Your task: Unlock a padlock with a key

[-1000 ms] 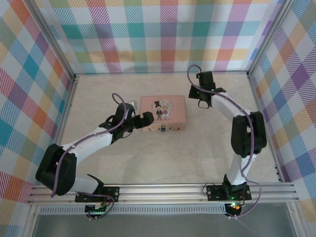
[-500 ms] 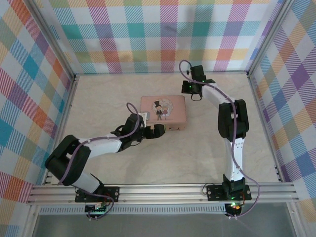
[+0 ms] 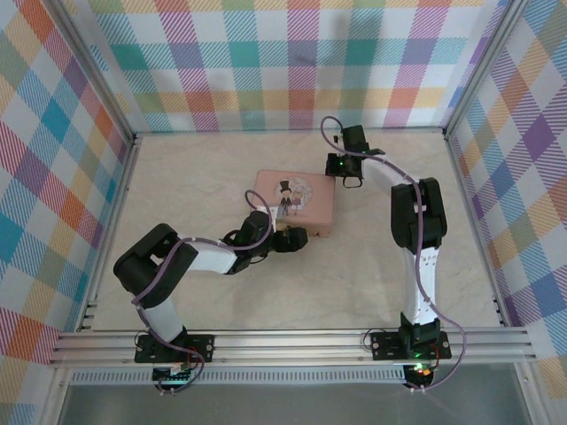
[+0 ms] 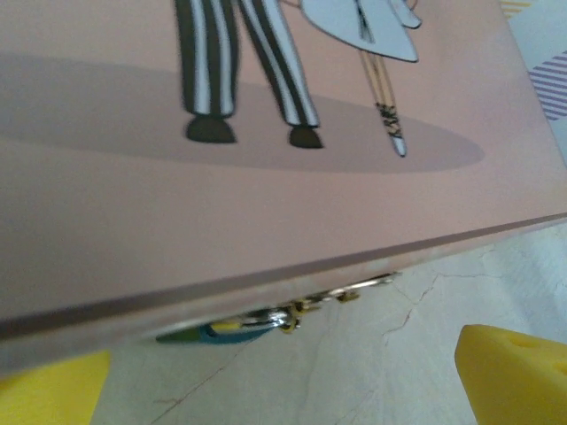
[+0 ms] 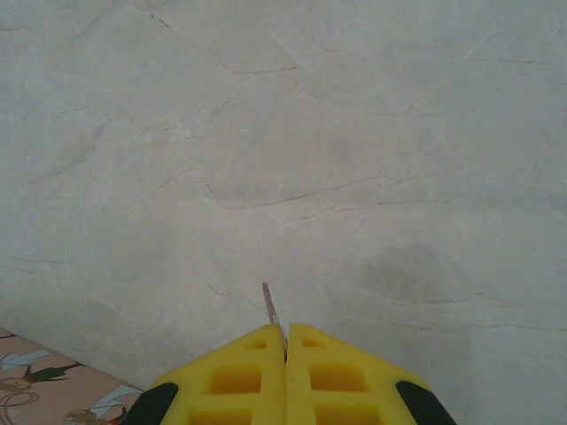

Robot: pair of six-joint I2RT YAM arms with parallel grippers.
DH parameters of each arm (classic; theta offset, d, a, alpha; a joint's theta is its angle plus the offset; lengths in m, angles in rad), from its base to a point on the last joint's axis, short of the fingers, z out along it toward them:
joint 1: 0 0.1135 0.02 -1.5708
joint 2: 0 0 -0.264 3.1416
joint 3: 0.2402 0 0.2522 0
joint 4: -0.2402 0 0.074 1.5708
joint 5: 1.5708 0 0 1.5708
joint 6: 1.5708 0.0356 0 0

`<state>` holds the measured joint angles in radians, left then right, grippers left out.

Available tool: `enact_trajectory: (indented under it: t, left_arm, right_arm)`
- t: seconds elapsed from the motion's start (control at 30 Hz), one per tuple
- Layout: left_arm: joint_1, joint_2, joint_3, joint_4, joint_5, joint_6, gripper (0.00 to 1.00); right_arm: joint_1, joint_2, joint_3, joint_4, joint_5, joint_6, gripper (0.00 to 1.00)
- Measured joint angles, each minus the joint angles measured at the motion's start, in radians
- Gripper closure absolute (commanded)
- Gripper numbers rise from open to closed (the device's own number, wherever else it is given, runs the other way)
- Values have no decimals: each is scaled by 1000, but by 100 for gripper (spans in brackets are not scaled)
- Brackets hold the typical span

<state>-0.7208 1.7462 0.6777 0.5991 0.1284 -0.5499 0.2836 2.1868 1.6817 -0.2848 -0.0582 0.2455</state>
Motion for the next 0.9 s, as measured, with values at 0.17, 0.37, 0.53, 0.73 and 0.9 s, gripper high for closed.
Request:
enact_trajectory:
  t: [0.17,0.37,0.53,0.73,0.9]
  left_arm:
    - [-24,33,-20,94,-50,52,0]
    - [-34,79,-60,249,-59,121,1]
    - [-31,134,-61,353,-10,180,11]
    - [-27,179,-20,384,98,196,5]
    - [-28,193,0,393,173,198,3]
  right_arm:
    - [5,-5,-6,15,2,-1,100]
    - [5,-9,-14,31,17,-16,100]
    - [5,-17,-19,38,24,-25,100]
    - [5,-18,-19,56,43,-28,100]
    - [18,-22,-19,64,29,-30,100]
